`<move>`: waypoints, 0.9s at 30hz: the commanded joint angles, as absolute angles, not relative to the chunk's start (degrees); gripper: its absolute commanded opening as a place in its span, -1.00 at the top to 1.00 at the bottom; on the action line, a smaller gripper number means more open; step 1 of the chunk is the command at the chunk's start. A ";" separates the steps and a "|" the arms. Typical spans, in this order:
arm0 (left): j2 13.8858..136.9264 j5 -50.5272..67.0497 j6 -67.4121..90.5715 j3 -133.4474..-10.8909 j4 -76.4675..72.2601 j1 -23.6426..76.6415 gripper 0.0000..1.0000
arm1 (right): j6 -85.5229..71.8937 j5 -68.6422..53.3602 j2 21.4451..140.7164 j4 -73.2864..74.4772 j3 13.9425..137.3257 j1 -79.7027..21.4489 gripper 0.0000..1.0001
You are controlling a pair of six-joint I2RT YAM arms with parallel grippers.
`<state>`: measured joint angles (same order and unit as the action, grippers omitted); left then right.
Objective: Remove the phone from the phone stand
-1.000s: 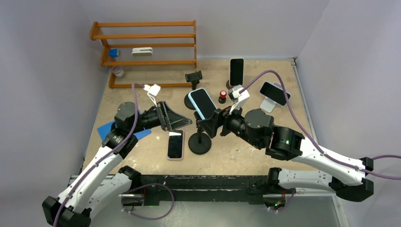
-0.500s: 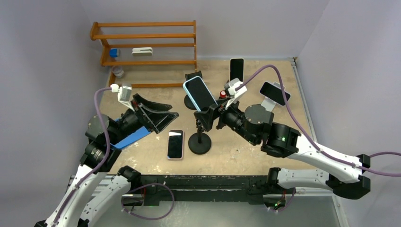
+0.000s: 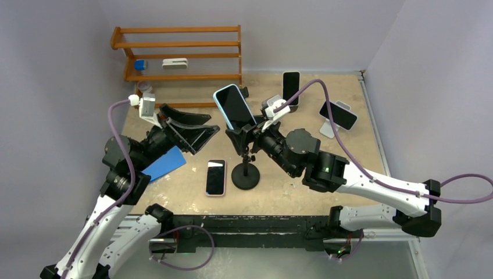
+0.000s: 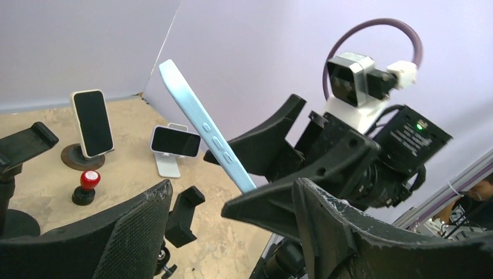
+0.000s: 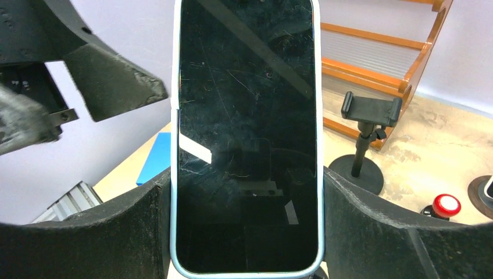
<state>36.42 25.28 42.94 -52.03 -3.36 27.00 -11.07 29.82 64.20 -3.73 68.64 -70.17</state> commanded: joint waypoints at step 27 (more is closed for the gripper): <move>46.35 24.25 56.04 -57.92 -1.98 26.63 -0.08 | -1.76 47.09 70.70 -19.99 73.56 -77.51 1.00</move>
<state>46.17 22.39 54.48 -57.04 0.47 27.00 -2.90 45.54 71.66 -13.17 69.52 -76.99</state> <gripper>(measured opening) 0.558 0.773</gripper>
